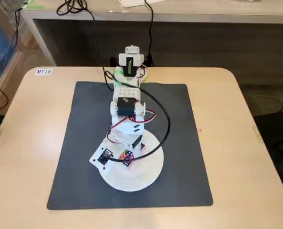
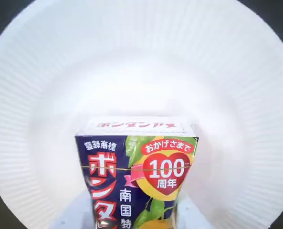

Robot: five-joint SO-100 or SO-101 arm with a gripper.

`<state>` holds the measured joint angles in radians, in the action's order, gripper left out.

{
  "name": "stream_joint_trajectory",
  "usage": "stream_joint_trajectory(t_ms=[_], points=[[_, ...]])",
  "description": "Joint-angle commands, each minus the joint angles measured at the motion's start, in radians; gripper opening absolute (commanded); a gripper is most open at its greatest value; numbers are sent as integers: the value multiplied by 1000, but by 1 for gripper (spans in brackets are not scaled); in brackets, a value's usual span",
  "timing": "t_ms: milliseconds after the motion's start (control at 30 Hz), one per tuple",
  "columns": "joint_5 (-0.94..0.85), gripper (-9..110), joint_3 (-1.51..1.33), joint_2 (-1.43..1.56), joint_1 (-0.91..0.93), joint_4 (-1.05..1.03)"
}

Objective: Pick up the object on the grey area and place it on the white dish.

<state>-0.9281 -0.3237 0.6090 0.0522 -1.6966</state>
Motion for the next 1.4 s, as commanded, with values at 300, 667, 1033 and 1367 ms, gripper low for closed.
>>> stream_joint_trajectory(t_ms=[300,667,1033,1367], points=[[34,48,-97,166,20,-5],[299,17,-87,569,34,-2],[927,0,-84,1069,43,17],[1075,0,-98,1434,52,38]])
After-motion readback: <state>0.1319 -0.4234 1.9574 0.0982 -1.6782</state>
